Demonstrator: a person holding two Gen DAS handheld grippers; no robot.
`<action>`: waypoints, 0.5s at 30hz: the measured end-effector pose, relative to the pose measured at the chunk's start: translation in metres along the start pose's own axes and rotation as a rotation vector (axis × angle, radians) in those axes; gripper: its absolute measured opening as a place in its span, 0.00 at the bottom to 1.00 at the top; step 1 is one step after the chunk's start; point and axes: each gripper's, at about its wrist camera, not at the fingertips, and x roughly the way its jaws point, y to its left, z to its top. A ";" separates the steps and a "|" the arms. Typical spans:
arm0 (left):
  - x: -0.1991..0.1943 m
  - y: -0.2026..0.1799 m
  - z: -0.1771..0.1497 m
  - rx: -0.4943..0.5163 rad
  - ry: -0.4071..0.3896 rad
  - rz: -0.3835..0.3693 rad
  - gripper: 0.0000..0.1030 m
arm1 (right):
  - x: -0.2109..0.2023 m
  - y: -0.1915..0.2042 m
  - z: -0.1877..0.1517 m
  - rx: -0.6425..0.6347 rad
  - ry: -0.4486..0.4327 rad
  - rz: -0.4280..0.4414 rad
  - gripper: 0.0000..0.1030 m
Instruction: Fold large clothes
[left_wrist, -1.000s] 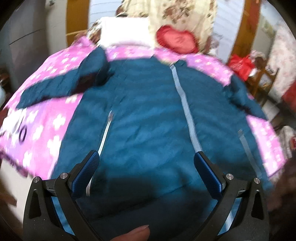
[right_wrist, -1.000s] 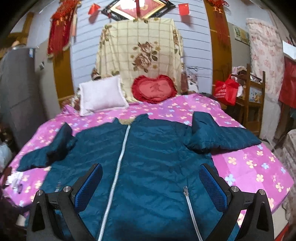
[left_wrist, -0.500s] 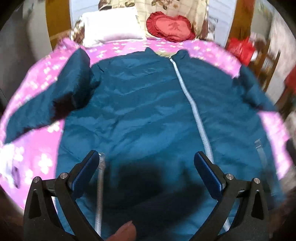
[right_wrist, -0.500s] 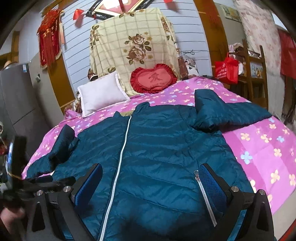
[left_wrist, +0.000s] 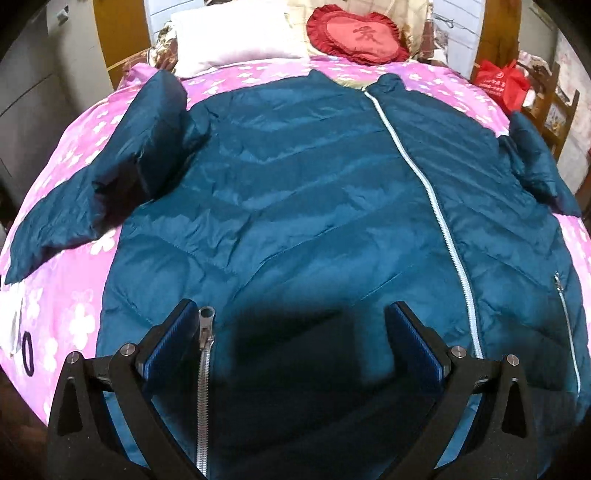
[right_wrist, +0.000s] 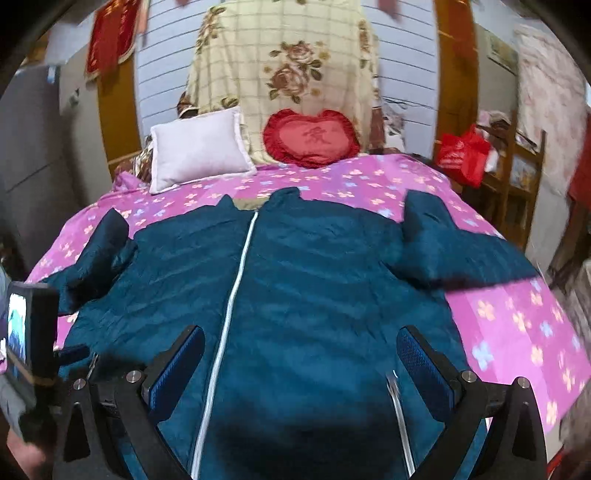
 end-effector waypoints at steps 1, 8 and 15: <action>0.000 -0.001 0.000 -0.001 0.000 0.001 0.99 | 0.012 0.001 0.002 0.012 0.009 0.027 1.00; -0.021 0.006 -0.004 -0.042 -0.098 0.053 0.99 | 0.043 -0.021 -0.028 0.186 0.081 0.077 1.00; -0.038 0.003 -0.007 -0.026 -0.135 0.070 0.99 | 0.033 -0.014 -0.026 0.158 0.036 0.057 1.00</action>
